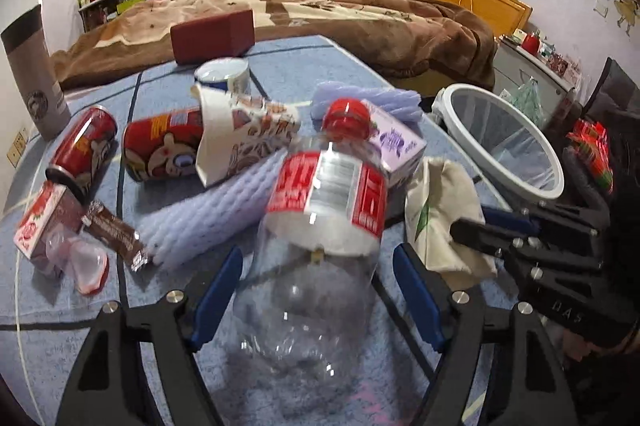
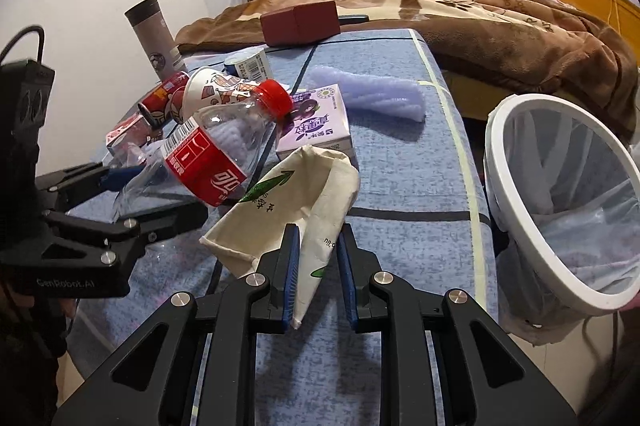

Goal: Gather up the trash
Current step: 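Grasp the clear bottle with the left tool while the right tool grasps the beige bag, then carry bottle and bag over the white wastebasket with both tools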

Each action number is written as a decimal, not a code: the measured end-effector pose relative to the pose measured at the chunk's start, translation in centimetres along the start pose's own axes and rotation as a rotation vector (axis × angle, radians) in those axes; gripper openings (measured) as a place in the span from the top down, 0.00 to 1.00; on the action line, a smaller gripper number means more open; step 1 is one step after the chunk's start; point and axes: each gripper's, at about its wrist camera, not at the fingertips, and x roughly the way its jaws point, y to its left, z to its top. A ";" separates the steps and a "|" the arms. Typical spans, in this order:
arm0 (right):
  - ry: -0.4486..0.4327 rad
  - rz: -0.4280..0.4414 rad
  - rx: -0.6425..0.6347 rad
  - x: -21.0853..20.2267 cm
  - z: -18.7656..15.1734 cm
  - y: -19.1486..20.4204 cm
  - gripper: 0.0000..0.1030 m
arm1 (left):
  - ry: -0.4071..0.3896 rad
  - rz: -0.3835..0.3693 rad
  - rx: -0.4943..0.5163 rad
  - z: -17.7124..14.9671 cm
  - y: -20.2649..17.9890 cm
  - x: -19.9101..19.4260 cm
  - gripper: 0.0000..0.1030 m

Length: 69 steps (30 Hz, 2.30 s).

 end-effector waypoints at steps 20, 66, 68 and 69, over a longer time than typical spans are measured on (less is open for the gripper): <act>-0.014 0.016 0.005 -0.4 0.0 -0.5 0.81 | -0.043 0.010 -0.194 -1.1 1.4 -0.4 0.37; -0.266 -0.164 0.201 -9.3 1.4 -12.5 0.93 | -0.186 -0.123 -0.106 6.6 -12.9 -0.1 0.37; -0.269 -0.189 0.214 -9.6 1.3 -13.3 0.93 | -0.177 -0.143 -0.088 7.1 -14.3 0.6 0.37; -0.270 -0.207 0.224 -9.6 1.2 -13.9 0.93 | -0.169 -0.155 -0.084 7.3 -14.8 1.0 0.37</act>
